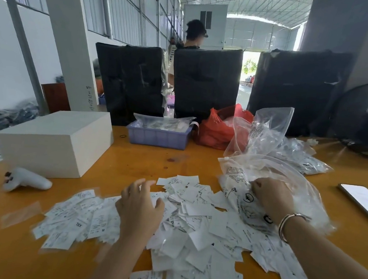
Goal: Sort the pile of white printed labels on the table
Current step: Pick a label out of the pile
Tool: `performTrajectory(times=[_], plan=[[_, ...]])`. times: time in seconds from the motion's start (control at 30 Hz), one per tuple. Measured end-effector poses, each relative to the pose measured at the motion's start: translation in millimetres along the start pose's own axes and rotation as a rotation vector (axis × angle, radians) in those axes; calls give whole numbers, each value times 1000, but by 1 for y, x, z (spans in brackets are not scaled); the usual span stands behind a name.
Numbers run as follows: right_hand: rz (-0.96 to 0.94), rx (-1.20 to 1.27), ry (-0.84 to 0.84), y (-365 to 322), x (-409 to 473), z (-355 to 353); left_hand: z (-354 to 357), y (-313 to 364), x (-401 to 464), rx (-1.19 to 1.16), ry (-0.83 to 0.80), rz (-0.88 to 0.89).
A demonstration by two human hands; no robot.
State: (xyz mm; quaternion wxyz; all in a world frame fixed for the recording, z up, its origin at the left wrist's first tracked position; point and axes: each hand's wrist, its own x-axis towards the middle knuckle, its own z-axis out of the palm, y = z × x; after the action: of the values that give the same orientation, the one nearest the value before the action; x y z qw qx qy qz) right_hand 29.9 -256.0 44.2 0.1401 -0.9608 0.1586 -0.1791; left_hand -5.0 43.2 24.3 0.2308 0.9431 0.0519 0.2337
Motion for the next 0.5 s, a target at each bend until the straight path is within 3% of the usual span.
performTrajectory(times=[0.07,0.17,0.27,0.43,0.5], plan=[[-48,-1,110,0,-3,-3,0,0,0,-11,7,13],[-175,201,308,-11,-12,-12,0,2,-1,-67,27,59],[-304,450,341,-36,-27,-19,0,9,-4,-244,15,182],[-180,1104,-269,-75,-69,-18,-9,20,-12,-704,-355,181],[-151,1226,-394,-81,-83,-12,-12,22,-13,-835,-453,154]])
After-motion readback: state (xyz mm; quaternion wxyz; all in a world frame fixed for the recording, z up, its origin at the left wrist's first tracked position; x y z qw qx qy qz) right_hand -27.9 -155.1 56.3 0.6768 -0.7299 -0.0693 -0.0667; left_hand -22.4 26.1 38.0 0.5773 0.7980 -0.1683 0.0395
